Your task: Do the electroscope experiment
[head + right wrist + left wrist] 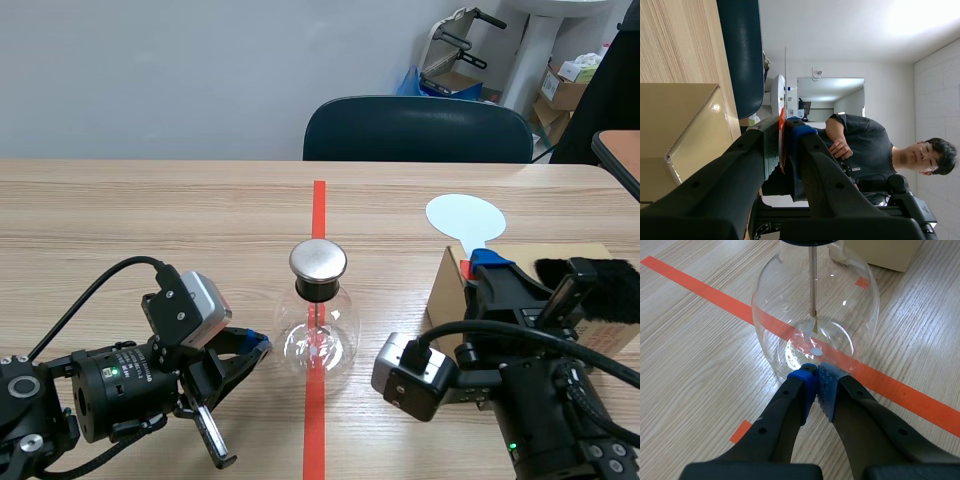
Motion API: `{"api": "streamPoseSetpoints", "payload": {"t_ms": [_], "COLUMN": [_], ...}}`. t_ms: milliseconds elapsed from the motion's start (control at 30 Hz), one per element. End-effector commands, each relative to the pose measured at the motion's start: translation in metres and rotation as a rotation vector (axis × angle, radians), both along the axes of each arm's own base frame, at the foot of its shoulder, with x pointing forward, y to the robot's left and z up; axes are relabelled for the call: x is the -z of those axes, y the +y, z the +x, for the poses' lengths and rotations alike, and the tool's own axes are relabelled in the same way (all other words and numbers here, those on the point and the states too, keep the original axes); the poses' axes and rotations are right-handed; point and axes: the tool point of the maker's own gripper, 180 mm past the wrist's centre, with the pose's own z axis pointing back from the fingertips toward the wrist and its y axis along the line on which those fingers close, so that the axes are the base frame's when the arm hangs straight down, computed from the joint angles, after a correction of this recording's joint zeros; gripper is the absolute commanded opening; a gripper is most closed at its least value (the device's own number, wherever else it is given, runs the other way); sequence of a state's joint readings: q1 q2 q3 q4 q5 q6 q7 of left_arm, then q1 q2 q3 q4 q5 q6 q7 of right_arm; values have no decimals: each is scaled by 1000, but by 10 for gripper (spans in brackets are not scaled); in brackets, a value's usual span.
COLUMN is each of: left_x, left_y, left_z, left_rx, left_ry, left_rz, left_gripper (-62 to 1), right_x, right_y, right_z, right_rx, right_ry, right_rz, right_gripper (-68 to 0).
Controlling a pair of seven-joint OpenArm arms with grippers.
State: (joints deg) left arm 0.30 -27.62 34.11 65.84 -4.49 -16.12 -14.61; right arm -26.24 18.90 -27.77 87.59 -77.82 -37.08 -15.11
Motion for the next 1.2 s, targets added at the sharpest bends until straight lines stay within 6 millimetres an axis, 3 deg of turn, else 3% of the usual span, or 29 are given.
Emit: {"api": "streamPoseSetpoints", "payload": {"t_ms": [0, 1167], "left_x": [-8, -9], "left_y": [-6, -8], "left_z": [3, 3], "left_rx": [1, 1], "left_ry": [-19, -18], "left_rz": [-27, -33], "left_gripper": [-594, -594], "right_x": [-11, -10], "right_y": [-4, -1], "right_z": [5, 4], "right_rx": [3, -8], "right_ry": [-38, -36], "right_rz": [-1, -1], "right_gripper": [-658, -658]}}
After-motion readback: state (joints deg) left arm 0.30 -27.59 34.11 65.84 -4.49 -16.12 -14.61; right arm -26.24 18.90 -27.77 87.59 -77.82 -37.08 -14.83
